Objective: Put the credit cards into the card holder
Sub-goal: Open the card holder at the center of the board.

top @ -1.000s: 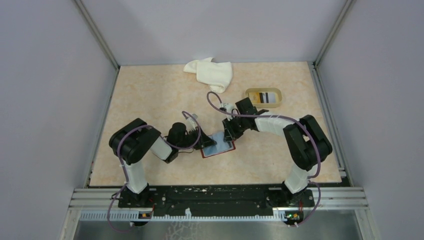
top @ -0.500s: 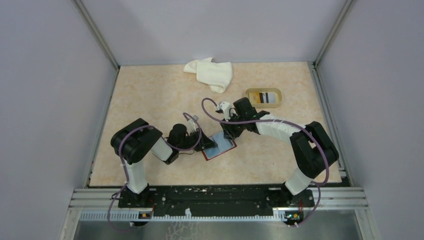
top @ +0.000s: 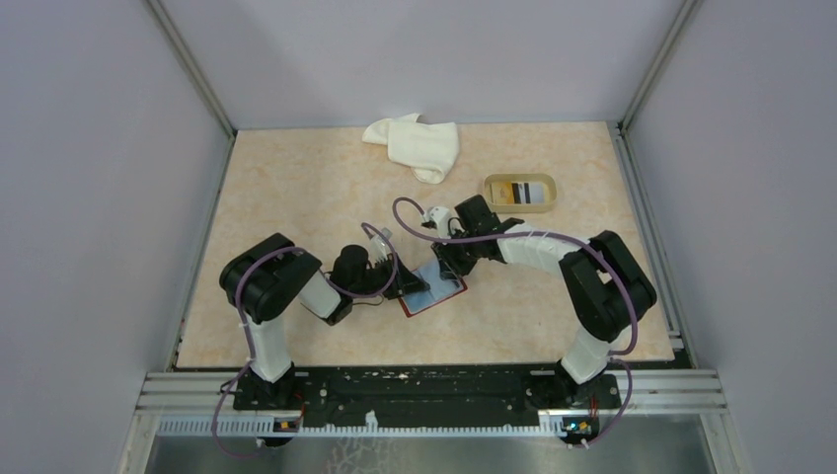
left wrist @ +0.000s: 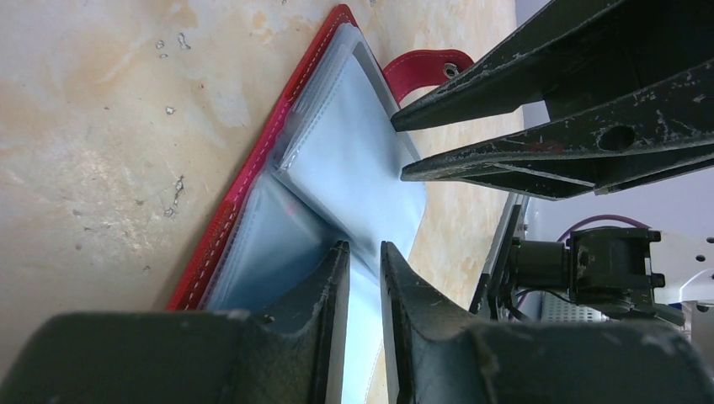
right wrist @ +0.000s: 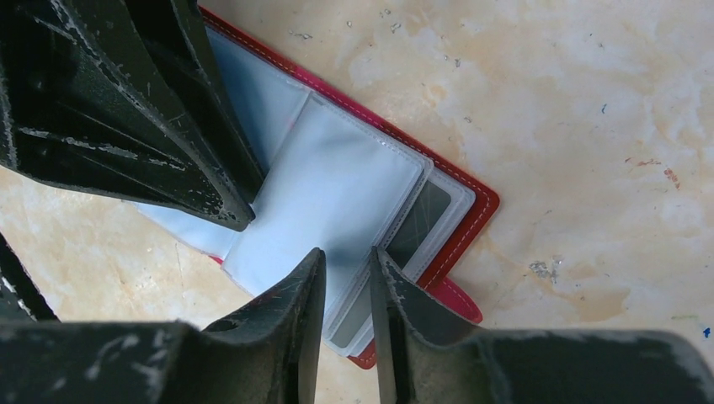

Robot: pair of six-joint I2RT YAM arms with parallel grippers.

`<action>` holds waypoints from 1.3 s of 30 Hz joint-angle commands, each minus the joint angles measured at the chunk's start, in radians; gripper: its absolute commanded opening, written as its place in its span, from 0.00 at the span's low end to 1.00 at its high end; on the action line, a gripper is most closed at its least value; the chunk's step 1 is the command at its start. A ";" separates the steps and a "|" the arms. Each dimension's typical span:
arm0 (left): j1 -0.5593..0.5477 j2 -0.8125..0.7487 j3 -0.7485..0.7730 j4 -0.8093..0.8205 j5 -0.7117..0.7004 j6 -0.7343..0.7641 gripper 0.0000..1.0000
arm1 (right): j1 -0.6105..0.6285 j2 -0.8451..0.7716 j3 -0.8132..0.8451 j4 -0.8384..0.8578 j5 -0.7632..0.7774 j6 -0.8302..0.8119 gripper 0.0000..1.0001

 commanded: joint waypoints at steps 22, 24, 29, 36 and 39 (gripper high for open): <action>-0.006 0.035 -0.023 0.003 0.008 0.005 0.23 | 0.031 -0.111 0.008 0.006 0.044 0.023 0.33; -0.007 0.037 -0.022 0.003 0.007 0.003 0.22 | 0.030 -0.115 0.006 0.004 0.029 0.020 0.33; -0.007 0.036 -0.022 0.003 0.006 -0.001 0.22 | 0.031 -0.064 0.024 -0.026 0.003 0.018 0.27; -0.008 0.037 -0.020 0.006 0.007 -0.001 0.21 | 0.031 -0.009 0.032 -0.037 0.023 0.032 0.27; -0.007 0.037 -0.022 0.010 0.009 -0.002 0.21 | 0.031 0.011 0.040 -0.045 0.031 0.034 0.27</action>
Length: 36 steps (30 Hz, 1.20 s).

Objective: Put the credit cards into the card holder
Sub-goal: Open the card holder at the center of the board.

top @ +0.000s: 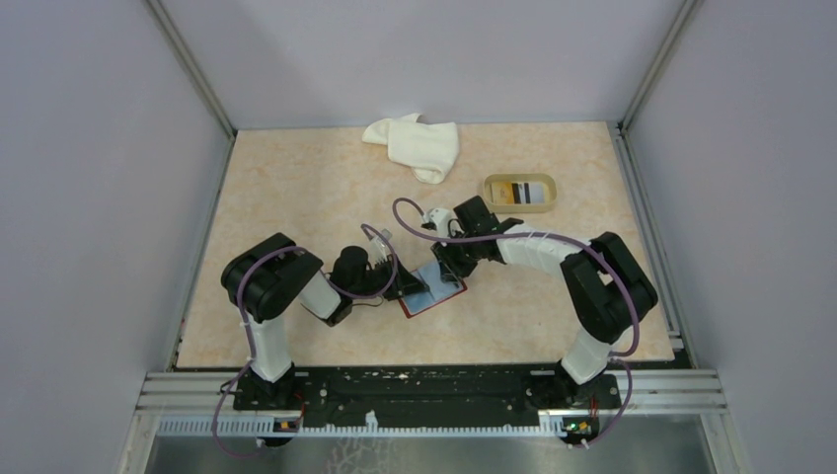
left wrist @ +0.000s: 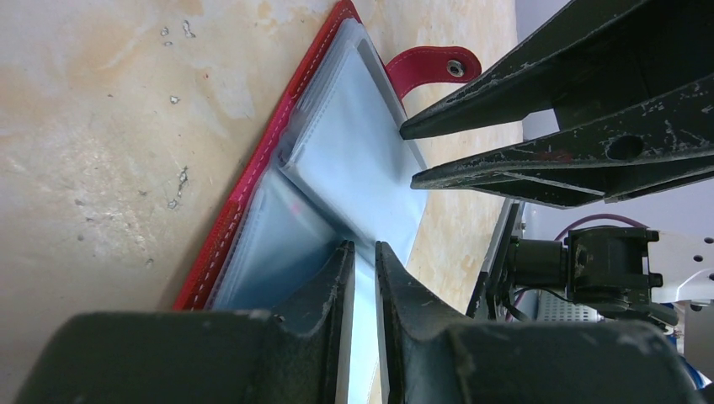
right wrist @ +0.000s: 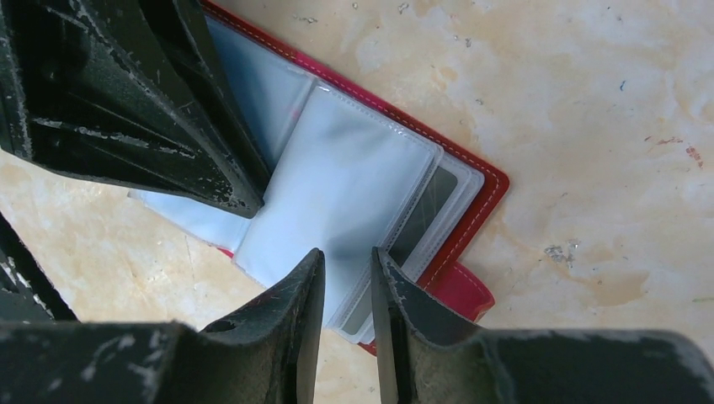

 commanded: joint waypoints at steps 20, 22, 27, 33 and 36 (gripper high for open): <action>-0.006 0.037 -0.020 0.020 0.009 0.001 0.20 | 0.026 0.039 0.035 0.000 -0.126 0.044 0.16; -0.006 0.035 -0.022 0.020 0.008 0.000 0.21 | 0.025 0.042 0.038 0.000 -0.104 0.047 0.17; -0.006 0.033 -0.025 0.019 0.003 0.003 0.22 | 0.025 -0.004 0.039 -0.001 -0.039 0.026 0.18; -0.002 0.043 -0.025 0.023 0.007 0.003 0.21 | 0.025 -0.046 0.026 0.008 0.044 0.003 0.20; 0.000 0.041 -0.026 0.023 0.005 0.003 0.21 | 0.025 -0.021 0.034 -0.006 0.035 -0.002 0.20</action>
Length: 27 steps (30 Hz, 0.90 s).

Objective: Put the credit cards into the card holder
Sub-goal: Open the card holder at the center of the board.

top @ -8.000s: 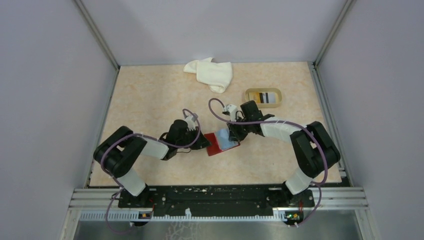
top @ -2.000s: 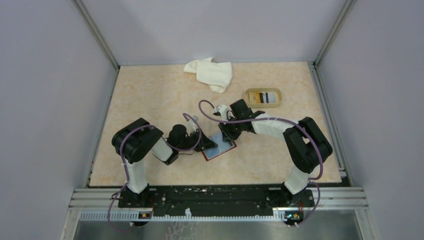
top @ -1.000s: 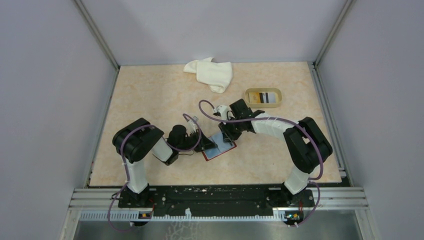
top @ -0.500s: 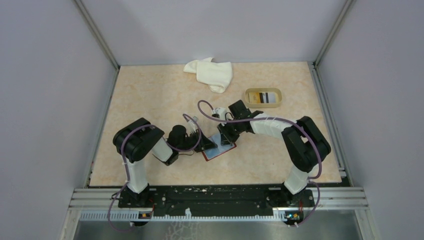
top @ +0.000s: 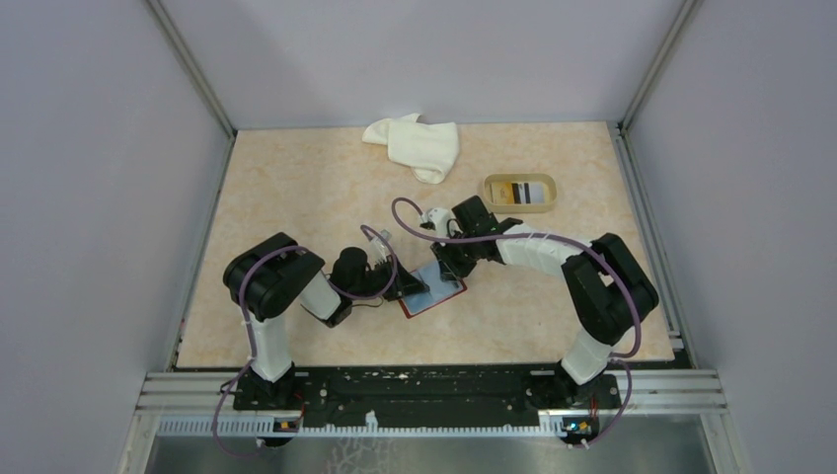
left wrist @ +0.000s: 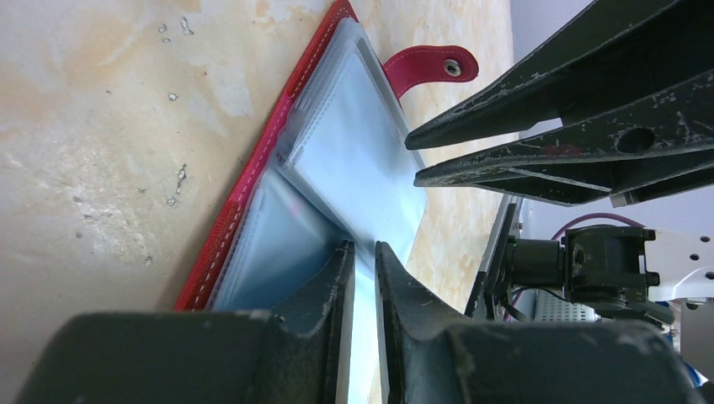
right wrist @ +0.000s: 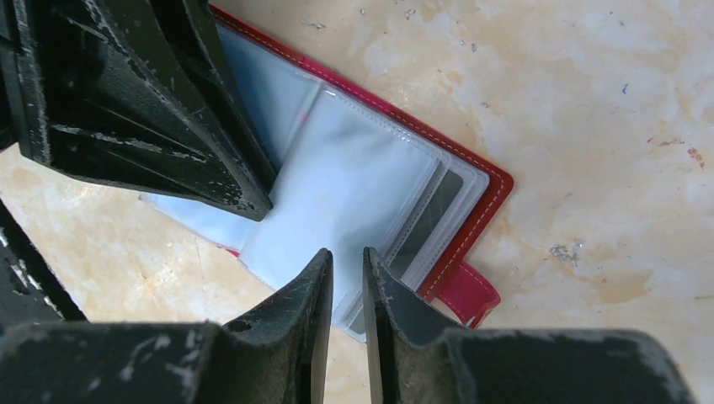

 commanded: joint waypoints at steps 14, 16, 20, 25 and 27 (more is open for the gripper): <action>-0.001 0.025 -0.015 -0.008 0.010 0.009 0.23 | 0.020 0.060 0.034 -0.016 -0.050 -0.006 0.20; 0.000 0.027 -0.015 -0.005 0.011 0.008 0.23 | 0.020 0.069 0.035 -0.015 -0.072 0.006 0.20; 0.001 0.029 -0.017 0.002 0.014 0.006 0.24 | 0.020 0.088 0.038 -0.015 -0.089 0.021 0.19; 0.001 0.022 -0.025 0.018 0.018 0.005 0.29 | 0.020 0.106 0.037 -0.004 -0.108 0.055 0.19; 0.003 0.021 -0.031 0.024 0.021 0.006 0.30 | 0.018 0.114 0.034 0.010 -0.143 0.077 0.19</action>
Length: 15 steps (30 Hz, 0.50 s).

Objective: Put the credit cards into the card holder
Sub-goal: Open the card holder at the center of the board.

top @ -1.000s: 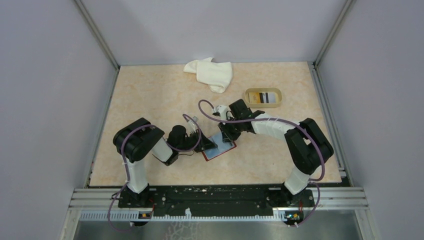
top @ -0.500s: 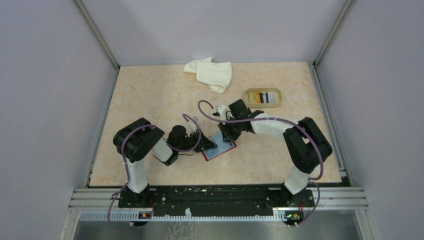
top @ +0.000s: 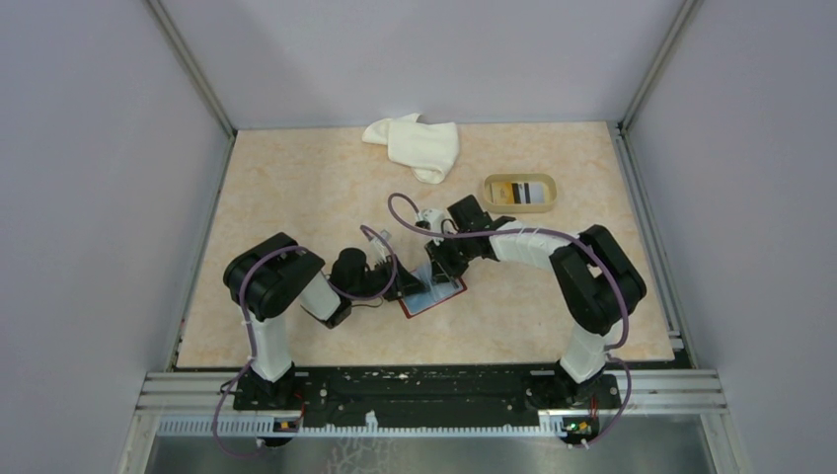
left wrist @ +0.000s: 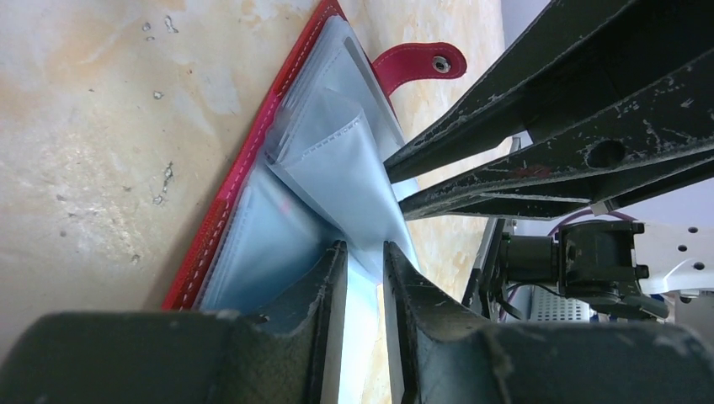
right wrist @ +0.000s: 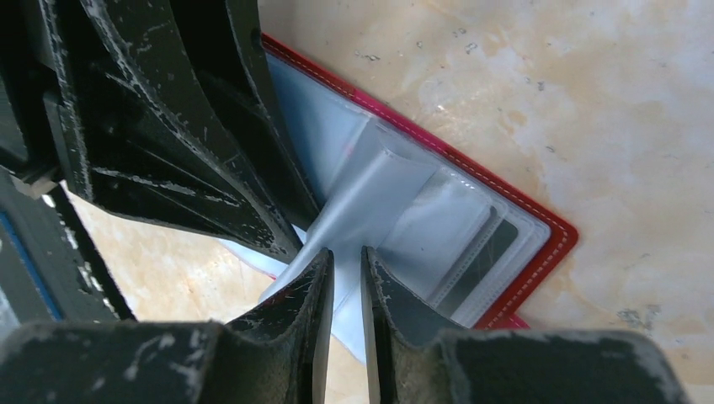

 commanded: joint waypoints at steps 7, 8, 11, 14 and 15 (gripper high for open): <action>0.011 0.019 -0.083 0.143 0.027 -0.011 0.38 | -0.033 0.045 -0.023 0.059 -0.210 0.132 0.19; 0.015 0.022 -0.095 0.177 0.031 -0.019 0.39 | -0.044 0.043 -0.028 0.072 -0.240 0.135 0.19; 0.028 0.046 -0.123 0.309 0.054 -0.061 0.44 | -0.065 0.037 -0.040 0.098 -0.321 0.173 0.19; 0.041 0.088 -0.138 0.434 0.073 -0.106 0.46 | -0.066 0.038 -0.046 0.116 -0.381 0.186 0.20; 0.046 0.101 -0.143 0.462 0.075 -0.119 0.46 | -0.066 0.041 -0.047 0.121 -0.398 0.190 0.20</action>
